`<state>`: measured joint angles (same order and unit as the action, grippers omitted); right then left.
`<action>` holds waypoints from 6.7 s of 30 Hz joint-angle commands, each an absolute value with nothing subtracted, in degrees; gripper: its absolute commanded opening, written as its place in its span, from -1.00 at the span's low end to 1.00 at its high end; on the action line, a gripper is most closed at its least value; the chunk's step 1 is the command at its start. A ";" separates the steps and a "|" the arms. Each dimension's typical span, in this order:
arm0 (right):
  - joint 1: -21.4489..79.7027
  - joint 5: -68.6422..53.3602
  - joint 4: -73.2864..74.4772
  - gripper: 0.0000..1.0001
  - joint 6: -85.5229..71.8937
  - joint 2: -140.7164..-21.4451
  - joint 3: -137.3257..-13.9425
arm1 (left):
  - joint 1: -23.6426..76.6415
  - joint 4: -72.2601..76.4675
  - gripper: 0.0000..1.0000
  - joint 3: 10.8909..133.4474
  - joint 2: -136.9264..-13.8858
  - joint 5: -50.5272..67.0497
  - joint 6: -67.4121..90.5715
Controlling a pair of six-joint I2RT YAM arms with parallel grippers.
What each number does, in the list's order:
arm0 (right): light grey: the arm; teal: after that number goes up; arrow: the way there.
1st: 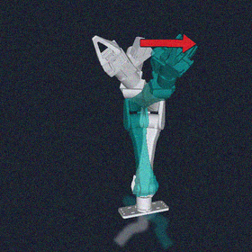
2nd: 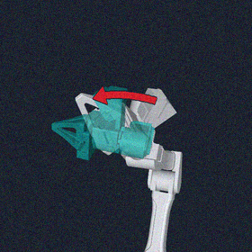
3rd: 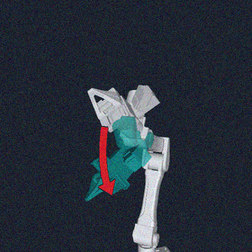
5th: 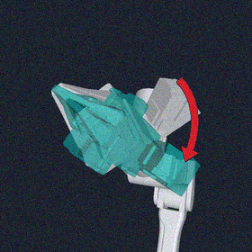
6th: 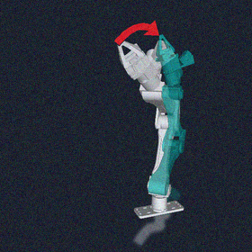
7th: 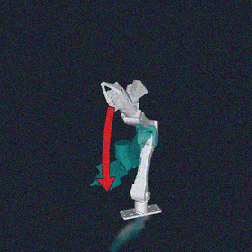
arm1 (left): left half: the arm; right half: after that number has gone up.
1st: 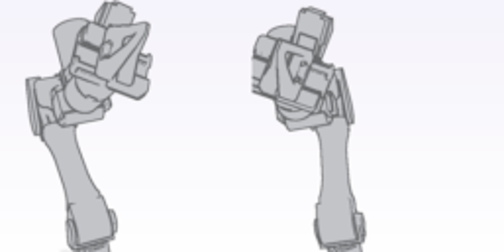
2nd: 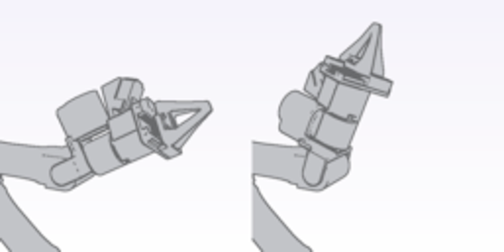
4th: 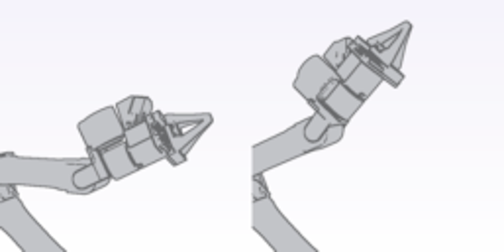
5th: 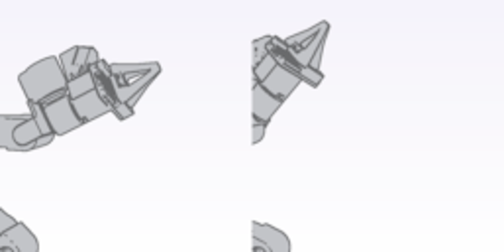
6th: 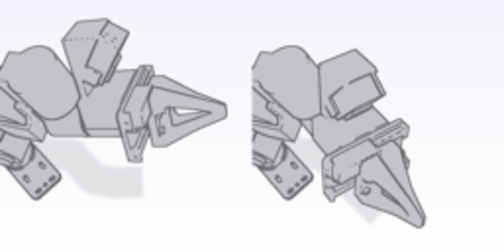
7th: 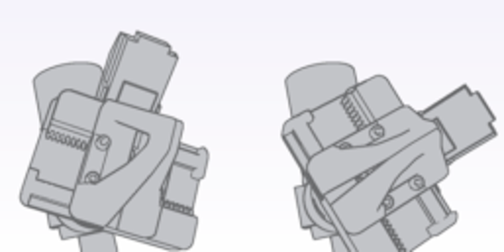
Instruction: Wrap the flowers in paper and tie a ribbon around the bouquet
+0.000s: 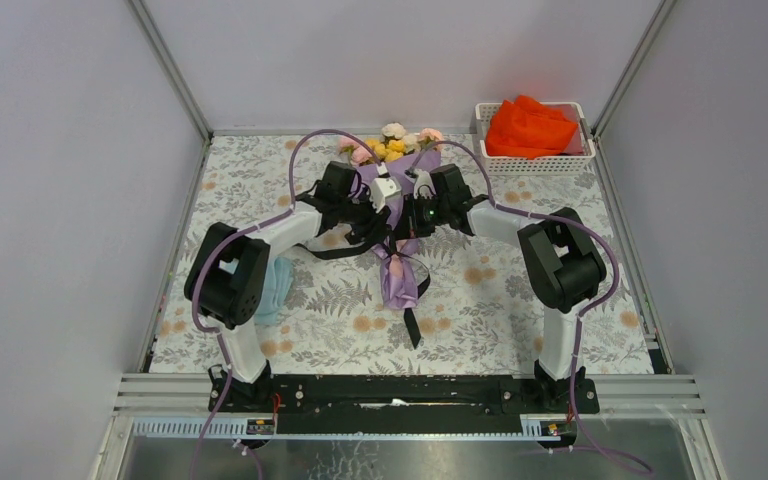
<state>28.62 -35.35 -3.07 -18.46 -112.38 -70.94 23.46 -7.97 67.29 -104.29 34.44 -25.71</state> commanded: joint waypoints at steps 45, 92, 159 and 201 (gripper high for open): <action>29.06 -32.65 -2.57 -1.00 -16.43 -108.56 -72.59 | 21.20 -32.81 -0.42 87.02 -115.05 42.73 -41.16; 28.04 -24.58 -2.57 -1.00 -19.09 -104.11 -66.98 | 30.05 -37.48 0.70 75.71 -102.19 39.41 -59.81; -1.43 -24.80 -3.02 -1.00 -23.61 -93.34 -37.39 | -1.89 -26.19 -1.00 66.36 -109.70 25.41 -18.20; 21.02 -32.50 7.43 -0.20 -13.43 -83.20 -58.19 | 27.22 -27.92 0.11 56.18 -89.21 34.51 -29.15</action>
<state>21.21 -28.05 11.11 -12.67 -83.40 -55.59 23.86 -33.34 55.79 -92.18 30.59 -27.75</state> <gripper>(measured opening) 0.404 0.506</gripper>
